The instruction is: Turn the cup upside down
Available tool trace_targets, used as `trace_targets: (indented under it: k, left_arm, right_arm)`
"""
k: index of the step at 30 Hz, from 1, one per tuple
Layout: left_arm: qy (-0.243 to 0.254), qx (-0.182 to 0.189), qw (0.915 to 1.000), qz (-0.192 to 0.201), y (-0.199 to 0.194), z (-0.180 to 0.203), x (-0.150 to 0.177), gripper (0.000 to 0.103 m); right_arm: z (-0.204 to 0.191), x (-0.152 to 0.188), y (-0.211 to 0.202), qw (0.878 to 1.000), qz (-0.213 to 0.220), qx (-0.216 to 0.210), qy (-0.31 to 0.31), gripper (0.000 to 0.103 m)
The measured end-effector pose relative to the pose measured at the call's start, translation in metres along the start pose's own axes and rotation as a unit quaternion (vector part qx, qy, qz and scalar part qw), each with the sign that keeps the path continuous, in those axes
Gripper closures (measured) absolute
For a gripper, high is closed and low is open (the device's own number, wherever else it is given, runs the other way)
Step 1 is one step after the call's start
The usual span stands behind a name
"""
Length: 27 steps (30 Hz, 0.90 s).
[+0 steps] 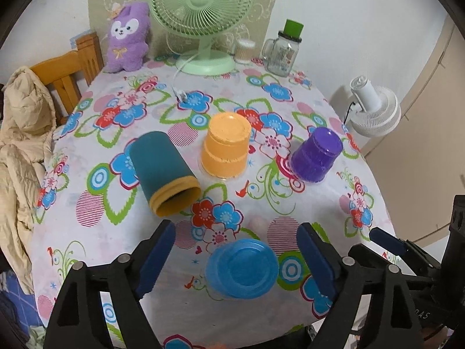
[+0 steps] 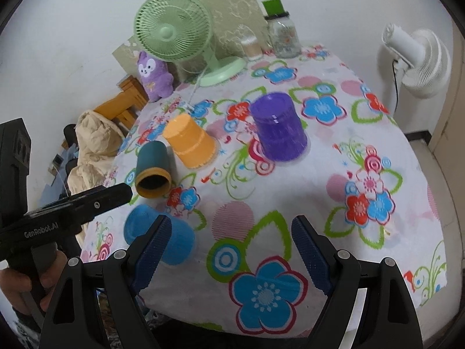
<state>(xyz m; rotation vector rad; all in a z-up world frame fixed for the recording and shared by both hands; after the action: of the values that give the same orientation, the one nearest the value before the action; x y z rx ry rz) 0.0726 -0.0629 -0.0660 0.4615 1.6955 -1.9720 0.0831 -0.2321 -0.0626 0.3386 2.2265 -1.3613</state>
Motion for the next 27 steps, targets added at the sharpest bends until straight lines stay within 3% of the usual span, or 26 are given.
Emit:
trace_targets:
  k: [8, 27]
  left_arm:
    - [-0.016, -0.010, 0.9991, 0.039, -0.019, -0.015, -0.004, 0.013]
    - [-0.029, -0.022, 0.9929, 0.113, -0.054, -0.034, -0.009, 0.009]
  right_arm:
    - [-0.023, -0.009, 0.001, 1.000, 0.008, 0.000, -0.030, 0.015]
    - [-0.065, -0.041, -0.022, 0.993, 0.076, 0.009, -0.085, 0.007]
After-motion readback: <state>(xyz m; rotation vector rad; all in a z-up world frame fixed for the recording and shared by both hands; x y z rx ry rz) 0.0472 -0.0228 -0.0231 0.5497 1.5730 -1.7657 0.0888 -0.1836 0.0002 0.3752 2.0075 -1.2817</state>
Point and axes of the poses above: each gripper's, at about its wrist camera, not at the fingertips, and y roughly the way its jaws point, z to its right, x to its underside, the point moved 7 cm from there along y, roughly the way its jaws point, and after that the axes turned 3 degrees about z, right-handed, at the moved point
